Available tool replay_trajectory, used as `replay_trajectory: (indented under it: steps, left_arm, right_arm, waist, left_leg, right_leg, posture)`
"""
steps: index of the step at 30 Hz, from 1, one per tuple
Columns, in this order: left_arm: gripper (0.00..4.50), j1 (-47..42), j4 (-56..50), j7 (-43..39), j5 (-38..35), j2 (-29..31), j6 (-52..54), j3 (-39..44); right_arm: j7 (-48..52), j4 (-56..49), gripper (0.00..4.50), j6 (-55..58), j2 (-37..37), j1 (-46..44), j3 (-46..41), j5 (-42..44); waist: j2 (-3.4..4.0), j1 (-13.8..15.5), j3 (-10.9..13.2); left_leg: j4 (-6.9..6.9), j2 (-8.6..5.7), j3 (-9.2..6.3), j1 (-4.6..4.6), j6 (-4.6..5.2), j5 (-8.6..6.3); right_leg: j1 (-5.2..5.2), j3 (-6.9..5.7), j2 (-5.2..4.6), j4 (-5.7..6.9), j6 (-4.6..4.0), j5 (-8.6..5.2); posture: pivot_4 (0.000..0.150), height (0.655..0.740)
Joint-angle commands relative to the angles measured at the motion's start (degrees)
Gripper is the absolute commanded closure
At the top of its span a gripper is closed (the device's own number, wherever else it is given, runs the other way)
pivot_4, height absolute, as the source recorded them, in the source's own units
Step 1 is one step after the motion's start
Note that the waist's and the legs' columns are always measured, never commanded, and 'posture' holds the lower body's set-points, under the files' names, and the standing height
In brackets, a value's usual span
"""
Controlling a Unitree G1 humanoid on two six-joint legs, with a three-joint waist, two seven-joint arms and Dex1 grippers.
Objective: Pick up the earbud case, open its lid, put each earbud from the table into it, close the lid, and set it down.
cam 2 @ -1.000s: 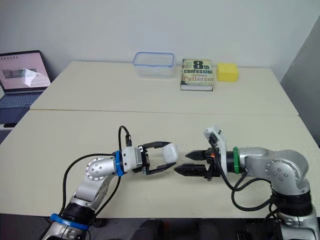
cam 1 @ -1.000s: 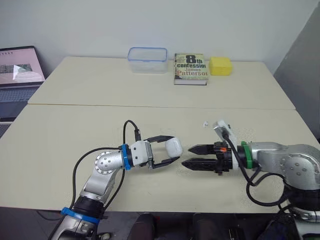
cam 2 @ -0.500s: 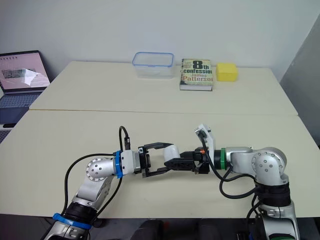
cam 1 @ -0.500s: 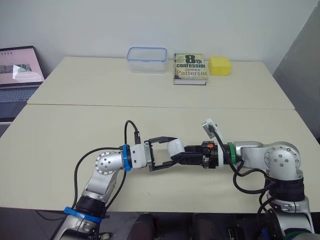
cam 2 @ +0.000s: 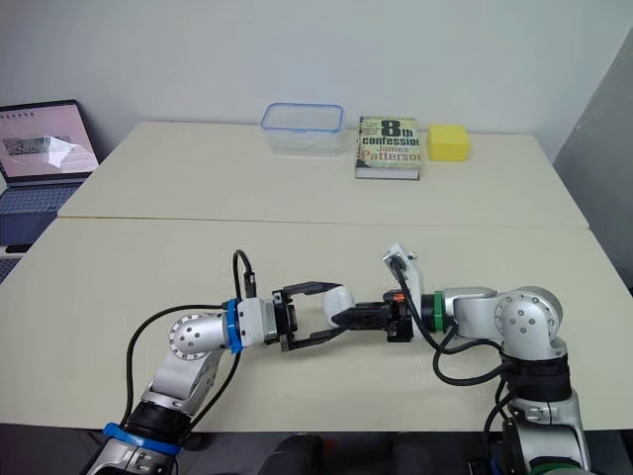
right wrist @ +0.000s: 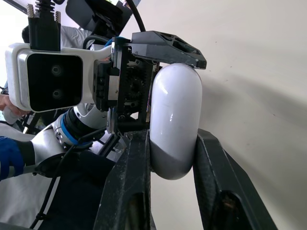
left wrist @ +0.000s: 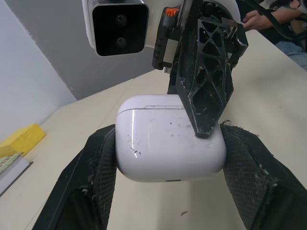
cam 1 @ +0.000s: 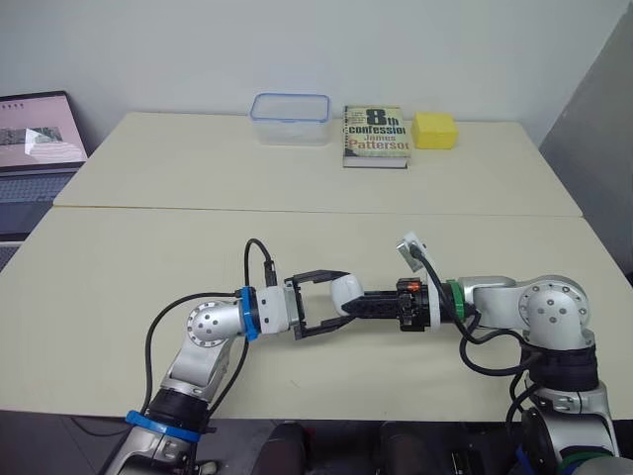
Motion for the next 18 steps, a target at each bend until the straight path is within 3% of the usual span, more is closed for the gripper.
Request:
replay_trajectory:
  steps: [1,7,12,18]
  left_arm:
    - [1.71,0.02,-1.95,0.09,-1.0,-0.44,-0.84,-0.33]
    - [1.71,0.22,-2.64,-0.6,-3.13,-0.43,2.3,-0.37]
    - [0.12,-0.96,-1.7,-2.16,-1.68,1.18,3.02,-0.61]
    - [0.0,-2.21,-4.18,-2.82,-3.12,7.99,20.81,0.62]
  right_arm:
    - [0.29,-0.58,3.73,0.58,0.52,-1.36,0.07,1.34]
    - [0.28,0.11,3.73,0.91,0.7,-2.04,-0.23,1.51]
    - [0.61,0.45,3.73,1.25,0.59,-2.72,-0.27,1.53]
    - [3.96,-1.21,3.73,-2.11,-3.73,-5.41,2.69,-2.96]
  waist:
    - [0.0,0.0,0.0]
    - [0.0,-0.02,0.0]
    - [0.01,-0.05,0.0]
    - [0.09,-0.21,0.06]
  left_leg:
    - [0.0,0.0,0.0,0.0,0.0,0.0]
    - [0.0,0.01,0.0,0.0,0.0,0.0]
    - [0.0,0.02,0.0,0.0,0.0,0.0]
    - [-0.02,0.09,0.0,0.0,0.0,0.0]
  right_leg:
    - [0.0,0.0,0.0,0.0,0.0,0.0]
    - [0.0,0.0,0.01,0.0,0.0,0.0]
    - [0.0,-0.01,0.02,0.0,0.0,0.0]
    - [-0.04,-0.03,0.09,0.01,0.01,0.0]
  posture:
    - [0.15,0.732]
    - [0.15,0.732]
    - [0.15,0.732]
    - [0.15,0.732]
